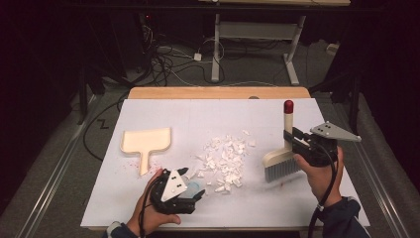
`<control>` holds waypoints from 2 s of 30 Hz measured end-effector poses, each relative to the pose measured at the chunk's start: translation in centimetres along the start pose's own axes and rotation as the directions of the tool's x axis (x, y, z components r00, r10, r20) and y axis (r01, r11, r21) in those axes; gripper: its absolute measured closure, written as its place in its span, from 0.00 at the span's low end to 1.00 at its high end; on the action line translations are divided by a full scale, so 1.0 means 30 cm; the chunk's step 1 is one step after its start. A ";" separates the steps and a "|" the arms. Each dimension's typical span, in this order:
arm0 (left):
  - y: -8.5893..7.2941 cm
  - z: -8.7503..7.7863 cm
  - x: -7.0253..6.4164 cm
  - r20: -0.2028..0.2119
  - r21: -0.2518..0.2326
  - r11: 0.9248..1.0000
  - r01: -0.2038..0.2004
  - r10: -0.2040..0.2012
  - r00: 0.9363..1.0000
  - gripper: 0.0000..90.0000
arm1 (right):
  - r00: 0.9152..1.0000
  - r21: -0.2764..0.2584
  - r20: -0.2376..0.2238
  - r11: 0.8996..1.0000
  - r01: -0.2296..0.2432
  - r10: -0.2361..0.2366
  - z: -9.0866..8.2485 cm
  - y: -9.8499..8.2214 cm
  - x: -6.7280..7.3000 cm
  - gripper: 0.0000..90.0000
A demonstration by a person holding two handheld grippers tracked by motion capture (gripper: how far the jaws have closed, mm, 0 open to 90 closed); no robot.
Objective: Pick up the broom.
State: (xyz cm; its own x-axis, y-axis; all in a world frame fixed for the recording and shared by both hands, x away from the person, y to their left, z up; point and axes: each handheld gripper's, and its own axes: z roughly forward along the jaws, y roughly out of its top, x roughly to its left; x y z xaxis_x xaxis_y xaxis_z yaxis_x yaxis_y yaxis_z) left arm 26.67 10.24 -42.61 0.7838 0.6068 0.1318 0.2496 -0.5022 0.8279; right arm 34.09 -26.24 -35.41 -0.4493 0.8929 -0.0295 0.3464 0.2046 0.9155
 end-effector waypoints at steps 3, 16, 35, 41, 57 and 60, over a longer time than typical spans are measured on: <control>0.070 0.032 -0.038 0.044 -0.031 0.999 -0.011 0.013 0.999 0.22 | 0.999 -0.038 -0.006 0.999 0.034 -0.034 -0.020 0.009 0.055 0.79; 0.190 0.212 -0.151 0.072 -0.056 0.998 -0.010 0.014 0.997 0.33 | 0.984 -0.048 -0.108 0.989 0.137 -0.142 -0.013 -0.015 0.261 0.79; 0.163 0.145 -0.034 0.225 -0.052 0.998 -0.019 0.031 0.974 0.72 | 0.925 -0.129 -0.254 0.958 0.256 -0.282 -0.089 0.007 0.340 0.67; 0.152 0.096 -0.015 0.304 -0.010 0.993 -0.120 0.117 0.946 0.72 | 0.850 -0.116 -0.387 0.933 0.341 -0.358 -0.107 0.004 0.279 0.45; 0.145 0.079 -0.060 0.465 -0.004 0.955 -0.297 0.265 0.845 0.72 | 0.566 -0.008 -0.707 0.804 0.594 -0.425 0.002 -0.131 0.322 0.63; 0.140 0.076 -0.054 0.481 -0.010 0.955 -0.295 0.263 0.836 0.71 | 0.555 0.003 -0.739 0.821 0.570 -0.383 0.008 -0.138 0.321 0.66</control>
State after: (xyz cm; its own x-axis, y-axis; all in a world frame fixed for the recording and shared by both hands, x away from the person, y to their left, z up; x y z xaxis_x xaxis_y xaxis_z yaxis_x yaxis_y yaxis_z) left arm 27.75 5.73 -40.60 0.9947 0.0787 0.0659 0.0014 -0.6524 0.7579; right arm 28.53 -18.38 -39.57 -0.9901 0.1209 -0.0706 0.0305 0.6785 0.7340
